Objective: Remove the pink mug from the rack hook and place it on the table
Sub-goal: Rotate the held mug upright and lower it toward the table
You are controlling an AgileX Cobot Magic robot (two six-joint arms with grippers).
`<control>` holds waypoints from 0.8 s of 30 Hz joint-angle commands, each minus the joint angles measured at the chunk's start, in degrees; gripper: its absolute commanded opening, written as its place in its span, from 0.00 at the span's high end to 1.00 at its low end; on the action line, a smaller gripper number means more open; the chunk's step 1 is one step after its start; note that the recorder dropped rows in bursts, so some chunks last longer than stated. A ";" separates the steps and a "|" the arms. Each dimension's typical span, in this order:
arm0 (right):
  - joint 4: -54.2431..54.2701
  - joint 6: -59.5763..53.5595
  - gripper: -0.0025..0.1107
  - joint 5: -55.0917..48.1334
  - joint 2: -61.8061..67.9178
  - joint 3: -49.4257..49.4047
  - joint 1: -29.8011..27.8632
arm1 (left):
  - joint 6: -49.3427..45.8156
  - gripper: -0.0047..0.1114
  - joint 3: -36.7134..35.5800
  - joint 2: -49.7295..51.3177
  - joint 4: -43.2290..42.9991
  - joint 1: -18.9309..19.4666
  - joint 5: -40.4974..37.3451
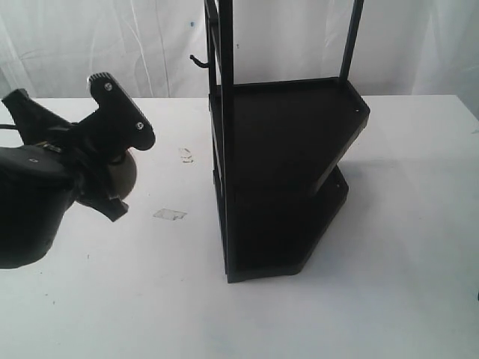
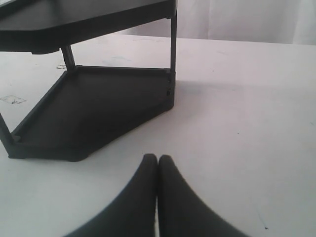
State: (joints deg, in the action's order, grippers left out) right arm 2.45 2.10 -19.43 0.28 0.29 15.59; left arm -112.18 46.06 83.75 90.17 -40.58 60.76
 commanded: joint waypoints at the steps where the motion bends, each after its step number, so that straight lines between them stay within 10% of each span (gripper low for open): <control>1: -0.08 0.16 0.98 0.23 -0.28 -0.29 -0.24 | -8.78 0.96 0.09 -0.46 -4.18 -0.07 5.48; 24: -0.08 0.16 0.98 0.23 -0.28 -0.29 -0.24 | -8.37 0.96 -4.60 -0.46 7.93 -0.07 -10.20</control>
State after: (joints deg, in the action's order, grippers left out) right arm 2.45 2.10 -19.43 0.28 0.29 15.59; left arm -112.18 43.27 83.75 98.85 -40.58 52.71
